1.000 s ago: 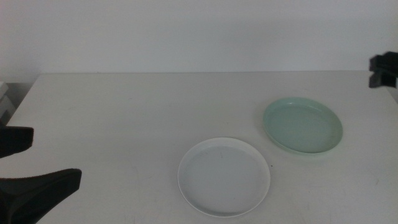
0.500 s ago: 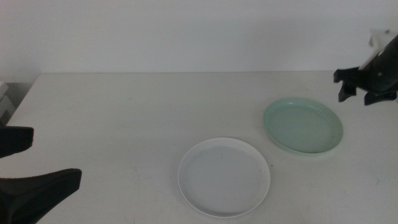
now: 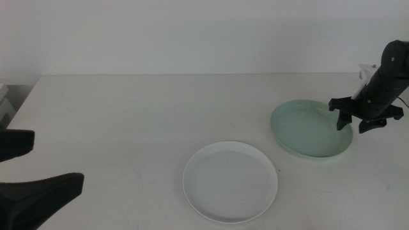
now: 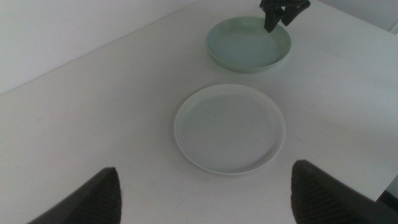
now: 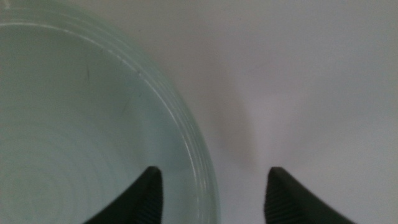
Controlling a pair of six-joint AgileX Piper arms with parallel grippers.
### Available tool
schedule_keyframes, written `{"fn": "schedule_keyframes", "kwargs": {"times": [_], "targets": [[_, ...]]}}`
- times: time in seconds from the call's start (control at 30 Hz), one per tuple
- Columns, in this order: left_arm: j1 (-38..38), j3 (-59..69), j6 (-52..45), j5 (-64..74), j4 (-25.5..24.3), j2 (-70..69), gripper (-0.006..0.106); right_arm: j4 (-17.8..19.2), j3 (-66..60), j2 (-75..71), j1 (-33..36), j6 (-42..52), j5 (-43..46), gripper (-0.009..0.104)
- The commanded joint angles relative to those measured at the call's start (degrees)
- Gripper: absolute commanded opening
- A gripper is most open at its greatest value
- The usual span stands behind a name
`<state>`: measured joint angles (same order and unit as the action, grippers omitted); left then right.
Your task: Stack the three bowls on top of each other.
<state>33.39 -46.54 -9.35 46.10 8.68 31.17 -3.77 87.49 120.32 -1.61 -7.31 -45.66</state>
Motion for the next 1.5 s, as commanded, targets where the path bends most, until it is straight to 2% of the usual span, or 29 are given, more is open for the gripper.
{"fn": "schedule_keyframes", "kwargs": {"times": [0.0,0.3,0.33,0.53,0.63,0.87,1.0,1.3,1.47], "targets": [[0.4,-1.4,0.3,-3.9,1.0,0.5,0.105,-0.6,2.0,-2.9,-0.4,0.5,2.0,0.036],[0.4,-1.4,0.3,-3.9,1.0,0.5,0.105,-0.9,2.2,-2.1,-0.4,1.7,2.3,0.0],[0.4,-1.4,0.3,-3.9,1.0,0.5,0.105,-0.9,2.2,-2.5,-0.4,2.2,2.3,-0.001],[0.4,-1.4,0.3,-3.9,1.0,0.5,0.105,-2.6,0.9,-8.8,-0.5,4.1,2.1,-0.001],[0.4,-1.4,0.3,-3.9,1.0,0.5,0.105,-5.0,-1.8,-14.5,-0.5,5.1,2.9,-0.001],[0.4,-1.4,0.3,-3.9,1.0,0.5,0.105,-18.6,-12.1,-25.9,1.4,13.0,2.2,-0.001],[0.4,-1.4,0.3,-3.9,1.0,0.5,0.105,-22.7,-17.9,-29.5,5.1,15.1,2.5,-0.001],[0.4,-1.4,0.3,-3.9,1.0,0.5,0.105,-23.1,-24.8,-29.6,18.0,13.9,7.9,-0.001],[0.4,-1.4,0.3,-4.3,0.9,0.5,0.105,-22.9,-24.9,-27.4,22.8,12.8,10.5,-0.001]]}}
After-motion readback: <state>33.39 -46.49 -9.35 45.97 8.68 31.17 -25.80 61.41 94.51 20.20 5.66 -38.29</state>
